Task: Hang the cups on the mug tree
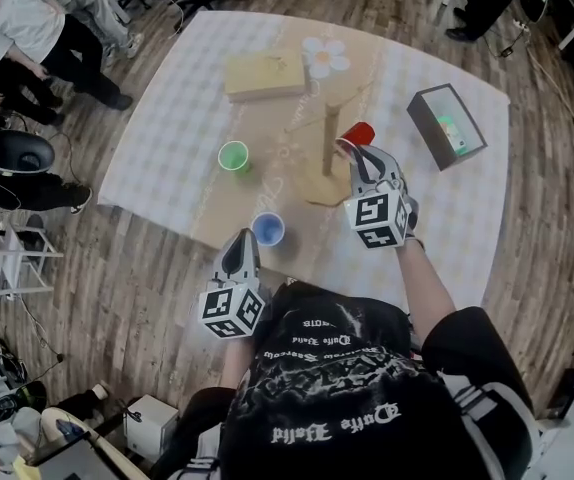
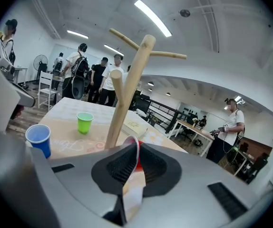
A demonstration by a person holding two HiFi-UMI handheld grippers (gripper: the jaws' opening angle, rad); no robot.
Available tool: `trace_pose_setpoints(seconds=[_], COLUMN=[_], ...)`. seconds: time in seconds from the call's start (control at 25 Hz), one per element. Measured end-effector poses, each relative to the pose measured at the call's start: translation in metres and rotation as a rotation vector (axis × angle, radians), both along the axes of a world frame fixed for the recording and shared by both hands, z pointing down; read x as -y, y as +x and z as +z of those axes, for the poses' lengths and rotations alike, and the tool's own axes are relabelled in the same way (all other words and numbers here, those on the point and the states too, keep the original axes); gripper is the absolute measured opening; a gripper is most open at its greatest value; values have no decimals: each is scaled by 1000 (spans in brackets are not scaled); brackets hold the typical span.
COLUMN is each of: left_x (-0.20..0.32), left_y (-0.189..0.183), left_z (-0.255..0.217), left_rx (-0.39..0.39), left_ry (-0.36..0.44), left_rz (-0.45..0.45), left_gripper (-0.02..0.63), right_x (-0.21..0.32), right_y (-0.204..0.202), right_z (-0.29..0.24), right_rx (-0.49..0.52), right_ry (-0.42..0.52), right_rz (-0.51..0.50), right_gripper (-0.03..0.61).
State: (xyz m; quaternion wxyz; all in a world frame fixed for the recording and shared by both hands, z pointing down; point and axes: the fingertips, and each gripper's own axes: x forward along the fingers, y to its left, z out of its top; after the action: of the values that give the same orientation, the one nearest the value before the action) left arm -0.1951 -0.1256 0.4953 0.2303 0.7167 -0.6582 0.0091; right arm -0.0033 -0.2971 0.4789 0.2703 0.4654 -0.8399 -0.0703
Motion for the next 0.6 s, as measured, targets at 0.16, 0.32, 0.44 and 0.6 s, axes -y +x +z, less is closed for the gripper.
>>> trace_pose_setpoints(seconds=[0.16, 0.32, 0.44, 0.6], left_x=[0, 0, -1, -5], left_y=[0, 1, -1, -1], left_z=[2, 2, 2, 1], left_rx=[0, -4, -3, -2], left_ry=[-2, 2, 6, 4], left_rz=[4, 5, 3, 9], left_gripper=[20, 20, 20, 20], right_x=[-5, -10, -16, -22], right_y=[-5, -9, -13, -18], right_z=[8, 12, 14, 17], right_rx=[-19, -36, 7, 40], right_ry=[-10, -8, -35, -77], right_rz=[-7, -18, -29, -36], right_gripper=[29, 31, 37, 42])
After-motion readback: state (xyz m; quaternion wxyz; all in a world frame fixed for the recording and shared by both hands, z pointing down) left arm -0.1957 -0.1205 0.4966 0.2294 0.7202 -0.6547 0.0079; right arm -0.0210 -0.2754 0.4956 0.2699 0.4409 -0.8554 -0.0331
